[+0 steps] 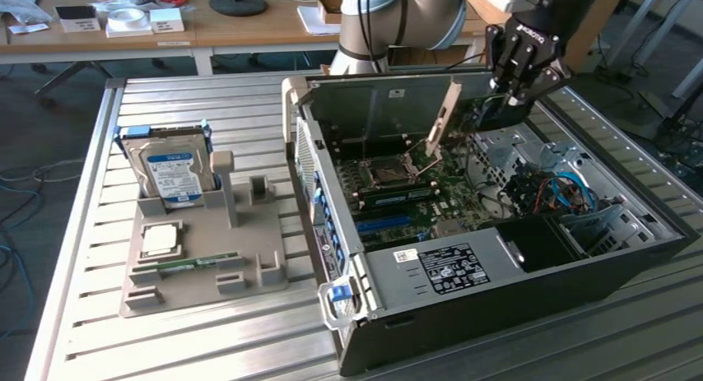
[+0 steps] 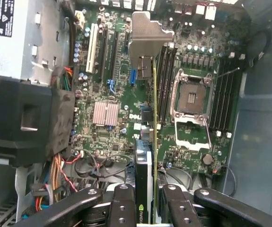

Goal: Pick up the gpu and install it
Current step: 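Insert the gpu into the slot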

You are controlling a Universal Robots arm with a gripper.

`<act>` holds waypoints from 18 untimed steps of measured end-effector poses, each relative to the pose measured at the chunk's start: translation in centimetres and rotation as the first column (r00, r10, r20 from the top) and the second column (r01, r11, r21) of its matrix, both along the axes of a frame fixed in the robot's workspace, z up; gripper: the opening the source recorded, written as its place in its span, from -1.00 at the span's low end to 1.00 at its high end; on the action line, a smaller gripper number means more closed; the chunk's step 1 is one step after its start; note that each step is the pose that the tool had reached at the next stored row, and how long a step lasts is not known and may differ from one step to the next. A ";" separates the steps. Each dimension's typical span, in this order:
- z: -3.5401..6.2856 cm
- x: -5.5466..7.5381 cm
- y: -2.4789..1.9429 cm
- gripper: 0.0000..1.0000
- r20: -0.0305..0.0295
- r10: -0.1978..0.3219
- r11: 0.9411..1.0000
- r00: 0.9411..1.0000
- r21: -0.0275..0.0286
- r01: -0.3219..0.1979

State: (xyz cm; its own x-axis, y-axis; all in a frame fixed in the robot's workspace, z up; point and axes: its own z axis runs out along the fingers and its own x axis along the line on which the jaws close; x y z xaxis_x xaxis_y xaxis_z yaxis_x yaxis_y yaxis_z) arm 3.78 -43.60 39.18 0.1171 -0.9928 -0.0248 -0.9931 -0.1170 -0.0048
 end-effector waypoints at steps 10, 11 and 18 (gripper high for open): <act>-0.45 -0.6 0.01 -0.47 0.001 -0.080 0.997 0.997 0.000 0.080; -0.50 -0.8 0.01 -0.47 0.005 -0.080 0.997 0.997 0.000 0.080; -1.00 -2.9 0.01 -0.47 0.026 -0.082 0.997 0.996 0.002 0.082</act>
State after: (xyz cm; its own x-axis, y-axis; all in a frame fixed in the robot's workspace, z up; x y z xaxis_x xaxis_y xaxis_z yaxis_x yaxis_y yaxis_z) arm 0.85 -43.59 38.19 0.0358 -0.9991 -0.0235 -0.9989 -0.0351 -0.0306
